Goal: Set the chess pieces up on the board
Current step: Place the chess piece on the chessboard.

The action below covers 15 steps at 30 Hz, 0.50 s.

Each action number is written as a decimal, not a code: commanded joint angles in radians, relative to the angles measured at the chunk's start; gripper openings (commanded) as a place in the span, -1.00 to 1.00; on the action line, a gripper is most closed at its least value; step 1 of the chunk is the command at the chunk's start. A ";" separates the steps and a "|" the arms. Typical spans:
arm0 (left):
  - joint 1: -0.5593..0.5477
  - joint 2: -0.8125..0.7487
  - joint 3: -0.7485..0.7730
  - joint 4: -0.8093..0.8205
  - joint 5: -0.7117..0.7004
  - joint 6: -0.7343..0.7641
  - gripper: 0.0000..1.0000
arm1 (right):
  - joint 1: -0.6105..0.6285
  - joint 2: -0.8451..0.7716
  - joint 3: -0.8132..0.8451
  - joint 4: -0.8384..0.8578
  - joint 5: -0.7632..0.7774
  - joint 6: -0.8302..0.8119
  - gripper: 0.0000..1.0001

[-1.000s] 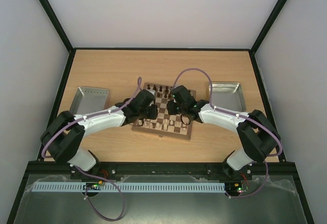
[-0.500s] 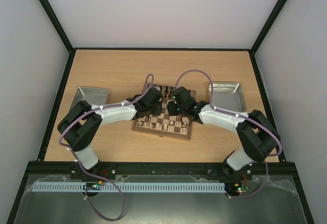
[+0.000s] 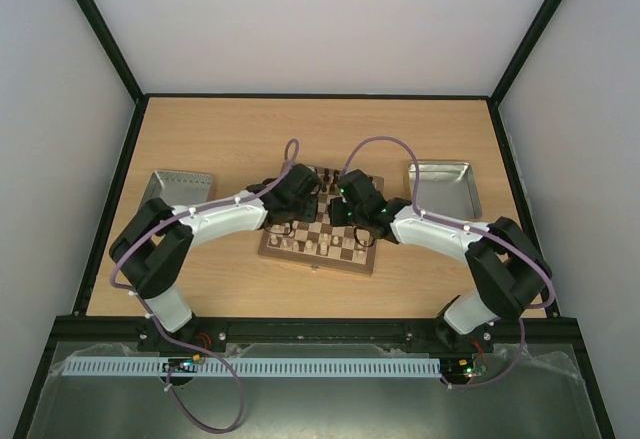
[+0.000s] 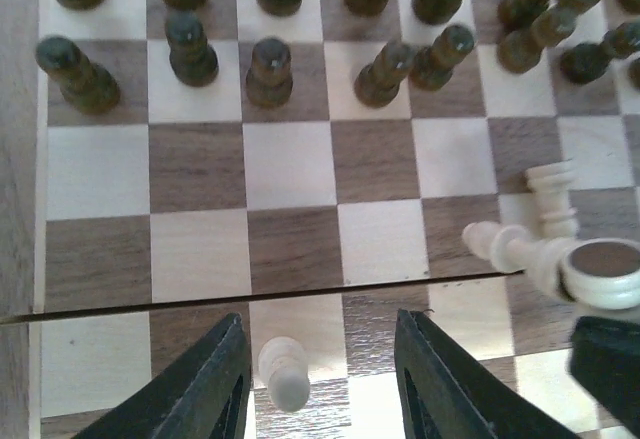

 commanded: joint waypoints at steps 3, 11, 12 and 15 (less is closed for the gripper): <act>0.021 -0.006 0.078 -0.146 0.013 -0.020 -0.13 | -0.005 -0.032 -0.010 0.013 0.007 0.020 -0.87; 0.038 0.071 0.167 -0.254 0.078 -0.034 -0.22 | -0.004 -0.028 -0.019 0.023 -0.002 0.028 -0.88; 0.040 0.077 0.170 -0.258 0.083 -0.033 -0.26 | -0.005 -0.028 -0.019 0.024 -0.004 0.029 -0.88; 0.046 0.096 0.171 -0.265 0.092 -0.034 -0.38 | -0.004 -0.030 -0.023 0.026 -0.005 0.028 -0.88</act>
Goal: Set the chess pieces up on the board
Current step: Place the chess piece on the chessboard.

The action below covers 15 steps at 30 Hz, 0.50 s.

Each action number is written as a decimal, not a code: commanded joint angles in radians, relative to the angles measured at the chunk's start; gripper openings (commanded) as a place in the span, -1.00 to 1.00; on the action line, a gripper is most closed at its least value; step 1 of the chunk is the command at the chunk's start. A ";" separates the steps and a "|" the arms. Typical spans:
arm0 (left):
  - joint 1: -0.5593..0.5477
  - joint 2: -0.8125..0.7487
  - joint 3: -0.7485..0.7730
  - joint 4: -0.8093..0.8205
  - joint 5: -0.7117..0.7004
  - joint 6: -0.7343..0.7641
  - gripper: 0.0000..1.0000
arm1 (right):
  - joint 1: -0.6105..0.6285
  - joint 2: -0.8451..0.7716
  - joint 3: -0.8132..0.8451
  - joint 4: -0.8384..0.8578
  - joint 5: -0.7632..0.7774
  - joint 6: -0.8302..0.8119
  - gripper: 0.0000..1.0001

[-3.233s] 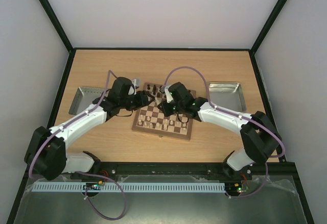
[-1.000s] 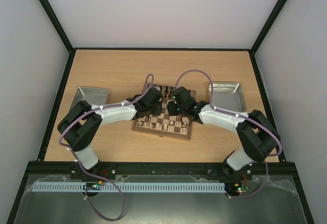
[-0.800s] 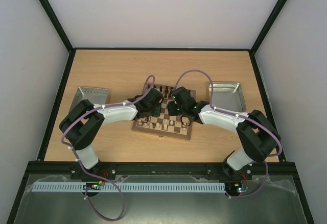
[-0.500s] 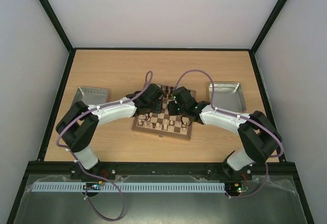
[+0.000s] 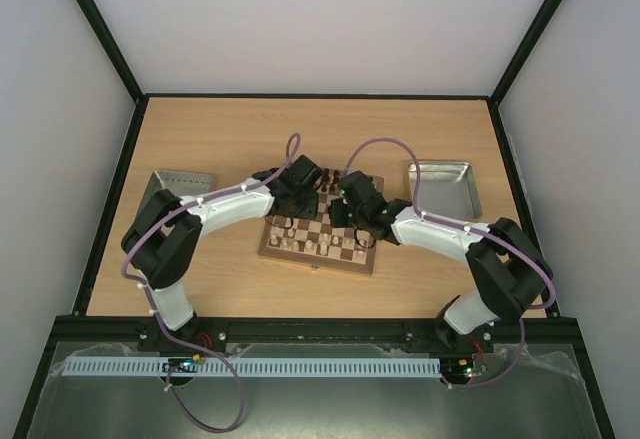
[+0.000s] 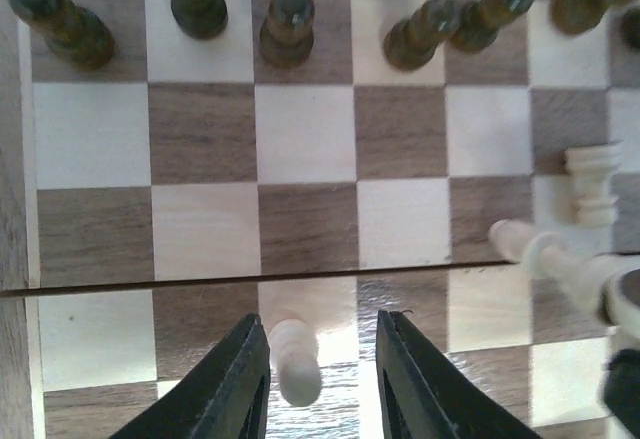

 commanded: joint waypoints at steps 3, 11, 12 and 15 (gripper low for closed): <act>0.013 0.038 0.018 -0.073 0.023 -0.002 -0.38 | -0.004 -0.026 -0.010 0.020 0.008 0.006 -0.88; 0.013 0.034 0.018 -0.069 0.007 0.001 -0.65 | -0.004 -0.026 -0.012 0.020 0.005 0.007 -0.88; 0.013 0.035 0.018 -0.069 0.001 0.002 -0.65 | -0.005 -0.026 -0.011 0.022 0.005 0.007 -0.88; 0.013 0.037 0.019 -0.072 -0.006 0.009 -0.71 | -0.004 -0.023 -0.012 0.023 0.002 0.009 -0.88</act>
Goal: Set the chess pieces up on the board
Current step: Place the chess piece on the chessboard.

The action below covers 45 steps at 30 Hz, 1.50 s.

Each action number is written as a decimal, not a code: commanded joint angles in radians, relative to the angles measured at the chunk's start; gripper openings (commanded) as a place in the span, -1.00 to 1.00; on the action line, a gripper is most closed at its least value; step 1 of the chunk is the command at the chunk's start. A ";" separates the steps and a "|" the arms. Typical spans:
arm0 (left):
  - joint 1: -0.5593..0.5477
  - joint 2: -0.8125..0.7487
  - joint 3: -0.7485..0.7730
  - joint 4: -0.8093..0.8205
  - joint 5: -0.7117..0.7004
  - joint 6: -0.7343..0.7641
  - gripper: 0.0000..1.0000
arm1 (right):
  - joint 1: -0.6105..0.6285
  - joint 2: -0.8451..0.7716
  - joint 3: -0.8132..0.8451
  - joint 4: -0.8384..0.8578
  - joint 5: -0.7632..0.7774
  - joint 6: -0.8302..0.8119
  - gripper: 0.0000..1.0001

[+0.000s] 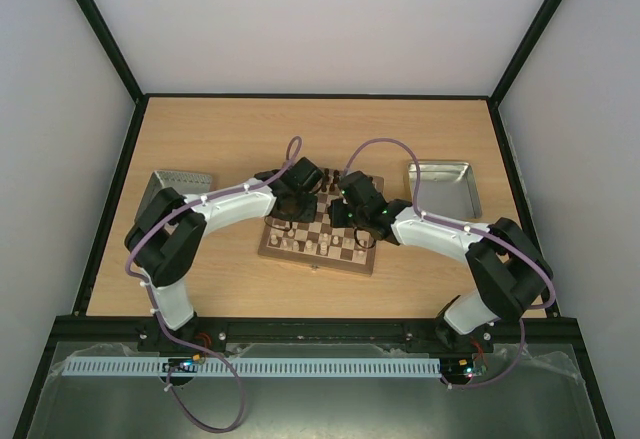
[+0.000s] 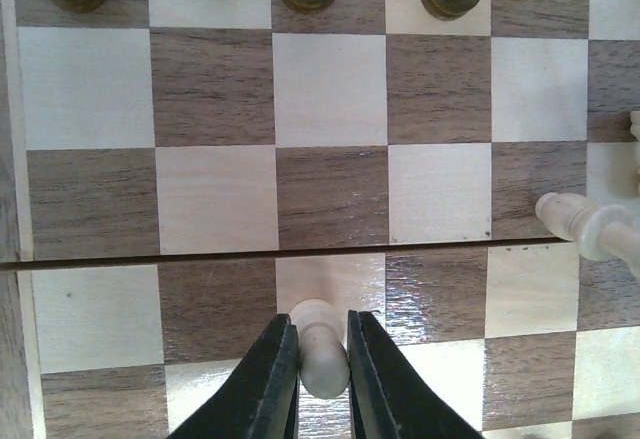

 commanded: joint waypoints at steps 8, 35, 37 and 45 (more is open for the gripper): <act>-0.006 -0.037 0.012 -0.058 -0.016 0.021 -0.78 | -0.004 -0.023 -0.008 0.021 0.003 0.013 -0.88; -0.089 -0.060 -0.035 -0.154 0.021 0.048 -0.76 | -0.004 -0.008 -0.004 0.025 -0.011 0.018 -0.88; -0.091 -0.057 -0.035 -0.155 0.021 0.049 -0.76 | -0.004 -0.008 -0.005 0.025 -0.011 0.018 -0.88; -0.101 -0.055 -0.044 -0.158 0.023 0.048 -0.76 | -0.004 -0.004 -0.006 0.028 -0.013 0.019 -0.88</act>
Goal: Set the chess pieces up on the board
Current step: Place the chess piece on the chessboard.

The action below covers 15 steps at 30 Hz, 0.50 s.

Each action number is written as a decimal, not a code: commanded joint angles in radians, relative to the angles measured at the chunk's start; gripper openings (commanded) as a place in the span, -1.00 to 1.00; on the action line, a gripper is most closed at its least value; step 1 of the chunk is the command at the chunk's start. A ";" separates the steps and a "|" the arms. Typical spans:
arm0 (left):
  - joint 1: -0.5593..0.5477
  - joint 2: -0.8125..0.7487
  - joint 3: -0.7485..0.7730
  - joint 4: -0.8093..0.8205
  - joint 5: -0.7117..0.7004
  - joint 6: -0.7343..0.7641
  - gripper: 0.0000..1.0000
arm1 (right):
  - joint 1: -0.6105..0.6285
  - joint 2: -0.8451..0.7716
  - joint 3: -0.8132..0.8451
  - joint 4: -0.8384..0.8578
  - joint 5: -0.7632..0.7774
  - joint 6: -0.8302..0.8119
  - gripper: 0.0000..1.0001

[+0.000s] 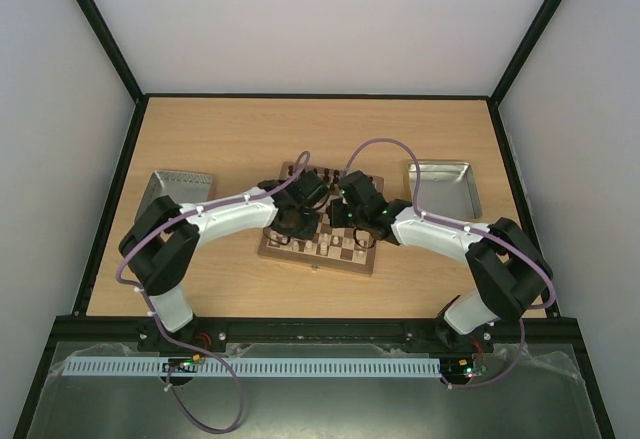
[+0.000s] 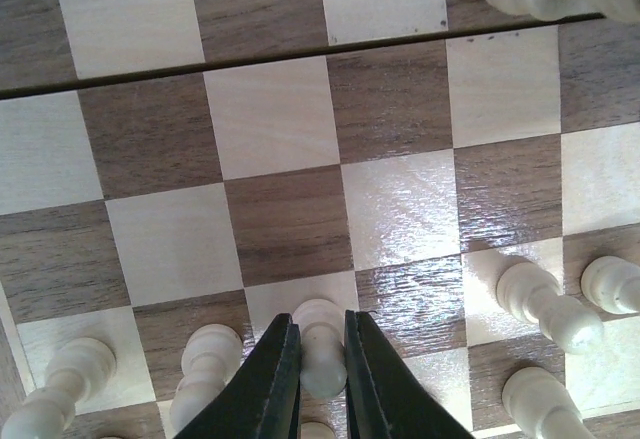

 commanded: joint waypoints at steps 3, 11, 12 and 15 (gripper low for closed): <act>-0.009 0.007 -0.016 -0.029 0.004 0.001 -0.74 | -0.004 -0.004 -0.006 0.020 0.005 0.013 -0.88; -0.009 0.011 0.015 -0.040 -0.013 -0.016 -0.40 | -0.004 -0.017 -0.007 0.024 -0.003 0.014 -0.87; -0.009 0.007 0.027 -0.044 -0.017 -0.018 -0.35 | -0.004 -0.021 -0.007 0.025 -0.006 0.014 -0.87; -0.007 -0.013 0.062 -0.049 -0.017 -0.029 -0.24 | -0.005 -0.043 -0.006 0.024 -0.009 0.013 -0.87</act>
